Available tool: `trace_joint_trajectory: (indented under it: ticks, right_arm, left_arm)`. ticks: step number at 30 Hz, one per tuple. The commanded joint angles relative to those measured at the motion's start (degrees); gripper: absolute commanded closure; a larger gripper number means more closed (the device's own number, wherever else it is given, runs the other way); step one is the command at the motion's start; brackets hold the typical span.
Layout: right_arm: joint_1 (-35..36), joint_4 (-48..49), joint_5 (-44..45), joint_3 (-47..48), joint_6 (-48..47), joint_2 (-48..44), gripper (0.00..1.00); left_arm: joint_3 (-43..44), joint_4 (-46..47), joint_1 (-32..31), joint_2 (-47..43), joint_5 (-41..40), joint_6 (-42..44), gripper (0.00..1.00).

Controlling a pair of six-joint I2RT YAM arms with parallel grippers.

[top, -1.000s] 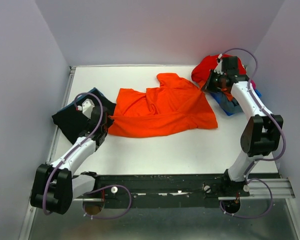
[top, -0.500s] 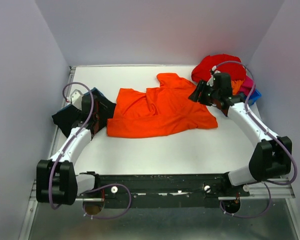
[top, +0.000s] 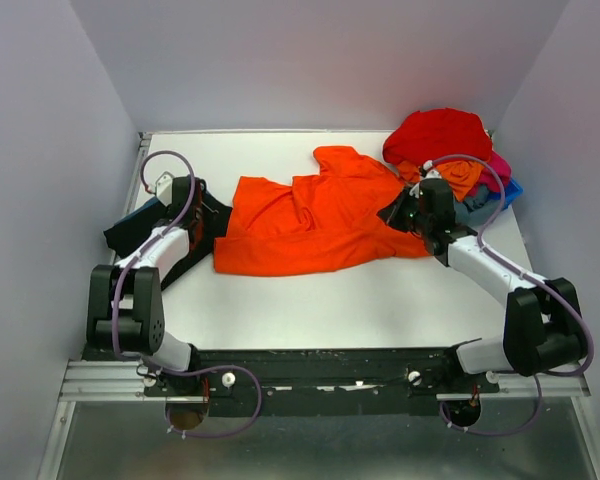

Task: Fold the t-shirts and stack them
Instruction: Flatten out the tshirt

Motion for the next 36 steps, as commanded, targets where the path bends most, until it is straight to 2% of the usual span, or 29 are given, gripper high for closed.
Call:
trace_joint_trajectory:
  ticks: [1,4,8,11,15,17,19,21,24,28,30,32,36]
  right_arm:
    - [0.8,7.5,1.8,-1.7,2.1,0.2,0.97]
    - [0.9,8.0,1.9,-2.2,2.5,0.6,0.97]
    - [0.9,9.1,3.8,-4.0,2.5,-1.1,0.96]
    - [0.9,9.6,4.9,-4.6,2.6,-1.6,0.95]
    - [0.8,8.1,6.5,-4.6,3.0,-1.9,0.91]
    - [0.9,6.5,9.4,-5.1,3.3,-2.7,0.86]
    - [0.9,3.4,12.2,-5.5,3.7,-4.6,0.79]
    - [0.8,-0.7,14.9,-6.3,4.4,-7.3,0.67]
    - [0.1,-6.0,17.5,-8.0,5.6,-11.7,0.59]
    - [-4.6,-11.9,15.5,-10.5,6.6,-17.0,0.59]
    - [-8.7,-14.1,11.9,-11.7,6.6,-18.5,0.56]
    - [-11.9,-14.8,9.4,-13.2,6.4,-20.0,0.56]
    - [-13.4,-14.6,10.1,-15.0,7.5,-21.6,0.55]
  left_arm:
    - [3.5,-1.5,2.3,6.8,0.6,-1.2,1.0]
    - [6.5,-2.2,4.9,12.6,0.3,-1.7,1.0]
    - [6.4,2.0,8.8,17.8,1.4,-3.8,1.0]
    - [10.2,1.4,10.8,22.0,0.5,-3.4,1.0]
    - [16.9,0.8,12.1,27.4,3.2,-3.0,1.0]
    - [19.3,0.4,12.1,27.5,3.7,-2.3,1.0]
    - [19.4,1.2,12.0,25.9,5.4,-1.4,1.0]
    - [18.4,1.7,11.8,23.3,7.8,-0.8,0.99]
    - [12.3,5.4,10.3,16.6,11.3,-1.9,0.84]
    - [3.2,6.5,6.6,5.3,11.8,-4.2,0.63]
    - [-1.5,6.3,5.2,0.1,11.9,-5.5,0.48]
    - [-5.9,5.6,3.8,-5.4,11.5,-6.2,0.44]
    - [-13.0,1.9,-0.5,-15.7,7.6,-9.0,0.44]
